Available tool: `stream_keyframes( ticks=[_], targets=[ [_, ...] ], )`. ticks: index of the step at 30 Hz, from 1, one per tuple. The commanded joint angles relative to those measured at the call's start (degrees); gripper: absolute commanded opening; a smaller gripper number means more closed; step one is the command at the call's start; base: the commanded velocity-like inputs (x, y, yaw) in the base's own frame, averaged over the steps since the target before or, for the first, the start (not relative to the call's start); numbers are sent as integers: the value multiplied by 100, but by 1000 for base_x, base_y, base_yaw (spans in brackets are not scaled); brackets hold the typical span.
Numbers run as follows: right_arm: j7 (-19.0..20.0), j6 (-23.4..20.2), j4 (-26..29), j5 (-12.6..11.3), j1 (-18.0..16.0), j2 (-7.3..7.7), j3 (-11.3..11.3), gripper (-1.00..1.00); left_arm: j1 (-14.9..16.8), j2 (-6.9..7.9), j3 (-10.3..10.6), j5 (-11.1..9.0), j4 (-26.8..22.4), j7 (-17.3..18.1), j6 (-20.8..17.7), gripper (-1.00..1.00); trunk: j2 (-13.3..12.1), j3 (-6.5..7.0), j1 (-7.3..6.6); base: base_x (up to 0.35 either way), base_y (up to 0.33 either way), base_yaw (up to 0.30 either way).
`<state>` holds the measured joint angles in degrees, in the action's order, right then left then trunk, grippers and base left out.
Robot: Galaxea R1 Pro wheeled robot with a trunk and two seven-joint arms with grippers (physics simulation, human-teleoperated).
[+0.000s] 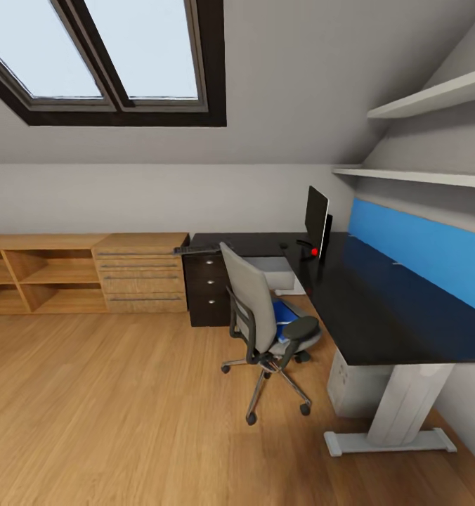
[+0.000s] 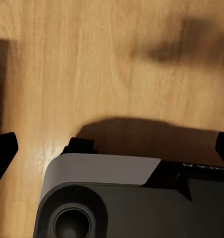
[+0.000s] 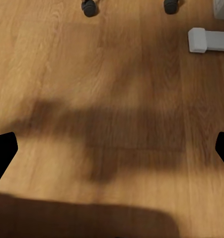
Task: In the bedroom, organize the workspace by keeping the computer under the desk, ensuring the monitor is on the desk, placing the keyboard on the desk next to the monitor, placing the mouse on the desk next to the keyboard, moving the folder from the swivel chair onto the desk next to the mouse, stacking the notebook on top of the folder with the pen on top of the notebook, and positioning the swivel chair next to the desk.
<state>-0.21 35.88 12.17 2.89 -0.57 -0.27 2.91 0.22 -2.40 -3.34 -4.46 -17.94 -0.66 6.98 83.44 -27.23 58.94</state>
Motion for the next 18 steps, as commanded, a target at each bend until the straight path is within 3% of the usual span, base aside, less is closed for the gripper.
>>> stream_keyframes(
  ticks=[1, 6, 14, 18],
  targets=[
    [-5, 15, -4, 26, -4, 0, -1, 100, 3, -4, -17, -46, 1, 4, 14, 100, 44, -24, 22, 0, -57, 1],
    [-5, 15, -4, 27, -4, 0, -1, 100, 4, -11, -12, -41, 1, 4, 8, 100, 245, -114, 132, -45, -148, 0],
    [-5, 9, -4, 26, -4, 0, -1, 100, -1, -10, -9, -38, 1, 4, 12, 100, 566, -258, 308, -63, -274, 0],
    [-5, 7, -4, 27, -4, 0, -1, 100, 0, -6, -9, -38, 1, 4, 14, 100, 726, -329, 396, -4, -44, 0]
  ],
)
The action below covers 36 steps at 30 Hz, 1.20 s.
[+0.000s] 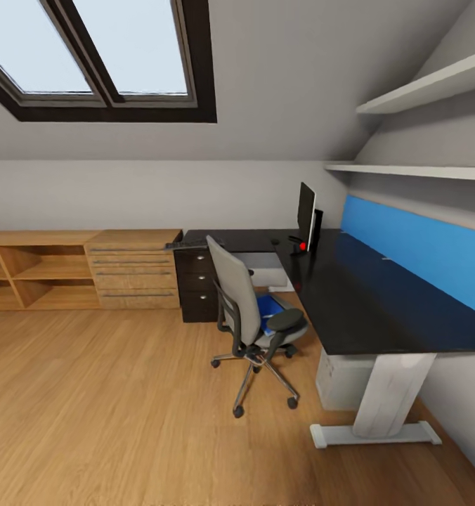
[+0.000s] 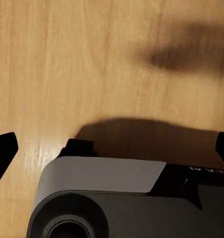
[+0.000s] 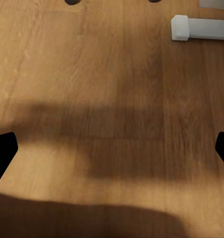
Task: In the bedroom, organize the workspace by keeping the computer under the desk, ensuring the monitor is on the desk, placing the keyboard on the desk next to the monitor, placing the mouse on the desk next to the keyboard, moving the folder from the swivel chair onto the desk next to the mouse, stacking the notebook on top of the folder with the pen on top of the notebook, and positioning the swivel chair next to the desk.
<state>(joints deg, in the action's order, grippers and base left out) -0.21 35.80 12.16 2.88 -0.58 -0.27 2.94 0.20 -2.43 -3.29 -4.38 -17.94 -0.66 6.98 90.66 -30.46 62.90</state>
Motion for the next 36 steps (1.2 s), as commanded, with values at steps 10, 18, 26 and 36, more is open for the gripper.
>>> stream_keyframes(
  ticks=[10, 18, 26, 36],
  targets=[
    [-10, 17, 43, 16, -3, 53, -19, 100, 4, -1, -27, -132, -5, -415, 363, 100, 405, -186, 220, 0, -5, 0],
    [-26, 20, 140, -27, -3, 69, -48, 100, 5, -3, -27, -303, 19, -1046, 966, 100, 726, -329, 395, 0, 0, 0],
    [-27, 108, 195, -111, -3, 37, -58, 100, 6, -10, -31, -333, 39, -1122, 1029, 100, 1047, -473, 571, 0, 0, 0],
    [-8, 351, 208, -109, -3, 29, -37, 100, 6, -158, -17, -323, -248, -1135, 988, 100, 1448, -662, 791, 0, 0, 0]
  ],
)
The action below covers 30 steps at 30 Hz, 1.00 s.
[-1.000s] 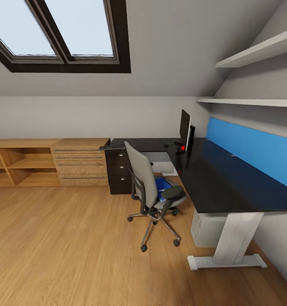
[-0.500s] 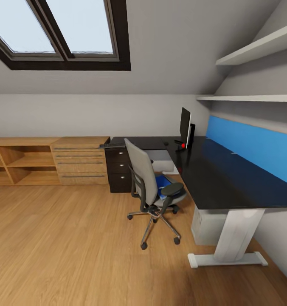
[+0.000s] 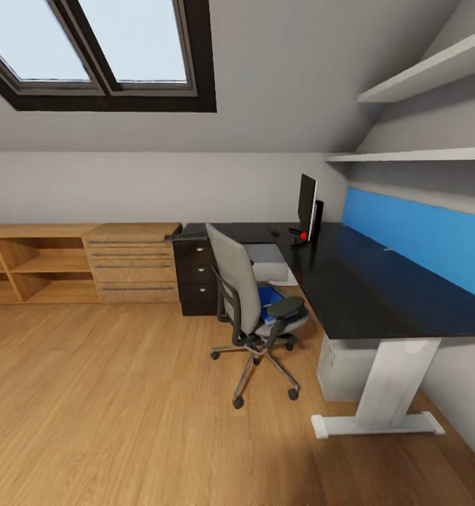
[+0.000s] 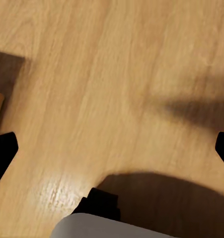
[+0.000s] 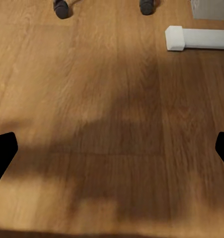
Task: In the bedroom, organize the workspace by keeping the computer under the desk, ensuring the monitor is on the desk, placing the keyboard on the desk next to the monitor, placing the mouse on the desk next to the keyboard, moving the folder from the swivel chair onto the desk next to the mouse, stacking the notebook on top of the folder with the pen on top of the notebook, and positioning the swivel chair next to the desk.
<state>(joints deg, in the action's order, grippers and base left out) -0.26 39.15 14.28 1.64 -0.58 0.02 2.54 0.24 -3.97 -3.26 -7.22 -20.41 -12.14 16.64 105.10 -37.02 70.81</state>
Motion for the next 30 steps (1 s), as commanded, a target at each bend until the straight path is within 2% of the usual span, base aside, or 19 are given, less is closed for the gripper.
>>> stream_keyframes(
  ticks=[1, 2, 5, 6, 7, 8, 9, 10, 11, 12, 13, 15, 18, 19, 24, 26, 28, 29, 30],
  targets=[
    [-2, 38, 30, 19, -4, 3, 2, 100, 2, -61, -18, -34, -167, 1, -11, 100, 44, -24, 22, 0, 0, 0],
    [-14, 77, 345, 40, -4, 0, 1, 100, 5, -196, -17, -33, -825, -99, -317, 100, 84, -43, 44, 0, 0, 0],
    [-51, -68, 919, 25, -42, -16, 1, 100, 19, -395, -15, -34, -1656, -321, -1111, 100, 204, -97, 110, 0, 0, 0],
    [-174, -878, 1402, 7, -450, -71, 1, 100, 156, -546, -7, -34, -2409, -457, -1975, 100, 244, -115, 132, 0, 0, 0],
    [-199, -1121, 1446, 4, -582, -85, 1, 100, 216, -565, -4, -34, -2510, -473, -2106, 100, 285, -132, 154, 0, 0, 0],
    [-235, -1619, 1488, 1, -890, -115, 1, 100, 377, -595, 1, -36, -2656, -495, -2319, 100, 325, -150, 176, 0, 0, 0],
    [-283, -2739, 1325, -27, -1864, -239, -5, 100, 966, -603, 7, -40, -2797, -525, -2689, 100, 365, -168, 198, 0, 0, 0],
    [-290, -2912, 1252, -35, -2075, -278, -9, 100, 1093, -603, 8, -41, -2803, -529, -2763, 100, 405, -186, 220, 0, 0, 0],
    [-307, -3320, 1005, -64, -2685, -389, -24, 100, 1400, -603, 4, -65, -2839, -530, -2994, 100, 445, -204, 242, 0, 0, 0],
    [-311, -3428, 912, -82, -2881, -417, -28, 100, 1473, -603, 4, -82, -2879, -528, -3071, 100, 485, -222, 264, 0, 0, 0],
    [-318, -3609, 726, -145, -3249, -457, -37, 100, 1580, -603, 3, -122, -3073, -521, -3217, 100, 525, -240, 286, 0, 0, 0],
    [-321, -3803, 481, -346, -3715, -492, -44, 100, 1672, -603, 5, -197, -3640, -515, -3497, 100, 605, -276, 329, 0, 0, 0],
    [-324, -3969, 307, -742, -4098, -514, -45, 100, 1733, -603, 125, -299, -4392, -510, -3988, 100, 726, -330, 395, 0, 0, 0],
    [-328, -4016, 256, -895, -4197, -520, -38, 100, 1733, -603, 211, -335, -4622, -506, -4175, 100, 766, -348, 417, 0, 0, 0],
    [-333, -4070, 178, -1089, -4326, -525, -14, 100, 1591, -603, 352, -385, -5121, -505, -4411, 100, 966, -438, 527, 0, 0, 0],
    [-325, -4070, 168, -1152, -4364, -515, -22, 100, 875, -603, 411, -396, -6379, -498, -4487, 100, 1047, -474, 571, 0, 0, 0],
    [-315, -4063, 171, -1162, -4364, -513, -24, 100, 514, -603, 505, -392, -6802, -495, -4492, 100, 1047, -474, 571, 0, 0, 0],
    [-302, -4054, 190, -1171, -4363, -516, -25, 100, 172, -603, 826, -388, -7055, -499, -4491, 100, 1047, -474, 571, 0, 0, 0],
    [-298, -4043, 199, -1174, -4360, -520, -22, 100, 83, -603, 976, -384, -7119, -504, -4489, 100, 1047, -474, 571, 0, 0, 0]
  ],
)
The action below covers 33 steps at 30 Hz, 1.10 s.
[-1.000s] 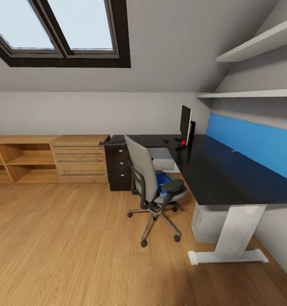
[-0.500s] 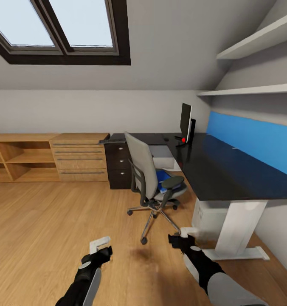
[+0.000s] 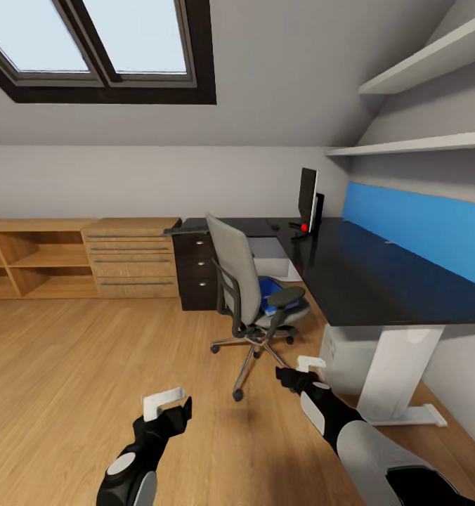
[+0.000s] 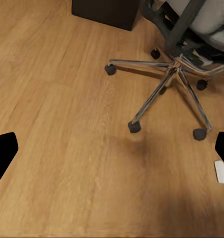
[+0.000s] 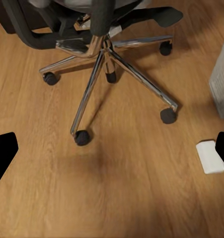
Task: In the bedroom, organize the workspace by keeping the computer under the desk, ensuring the monitor is on the desk, placing the keyboard on the desk next to the monitor, placing the mouse on the desk next to the keyboard, moving the folder from the swivel chair onto the desk next to the mouse, stacking the notebook on top of the folder with the pen on top of the notebook, and positioning the swivel chair next to the desk.
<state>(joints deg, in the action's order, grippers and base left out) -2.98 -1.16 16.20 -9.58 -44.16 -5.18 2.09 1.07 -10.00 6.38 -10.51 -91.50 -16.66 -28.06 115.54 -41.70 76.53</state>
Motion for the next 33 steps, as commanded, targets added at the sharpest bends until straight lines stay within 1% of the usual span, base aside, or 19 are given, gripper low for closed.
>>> stream_keyframes(
  ticks=[1, 2, 5, 33],
  targets=[
    [-25, 1, 10, -54, -1, -2, 25, 100, -32, 0, 71, -53, -32, -54, -18, 100, 3, -6, -1, 0, 0, 0],
    [-18, 122, 20, -58, 7, -6, 32, 100, -107, 0, 214, -50, -85, -61, -16, 100, 3, -6, -1, 0, 0, 0],
    [-11, 299, 45, -59, 12, -9, 37, 100, -153, 0, 298, -42, -105, -72, -15, 100, 123, -60, 65, 0, 0, 0],
    [0, 345, 58, -57, 13, -18, 55, 100, -160, 0, 311, -39, -96, -74, -24, 100, 1246, -562, 680, 0, 0, 0]
  ],
)
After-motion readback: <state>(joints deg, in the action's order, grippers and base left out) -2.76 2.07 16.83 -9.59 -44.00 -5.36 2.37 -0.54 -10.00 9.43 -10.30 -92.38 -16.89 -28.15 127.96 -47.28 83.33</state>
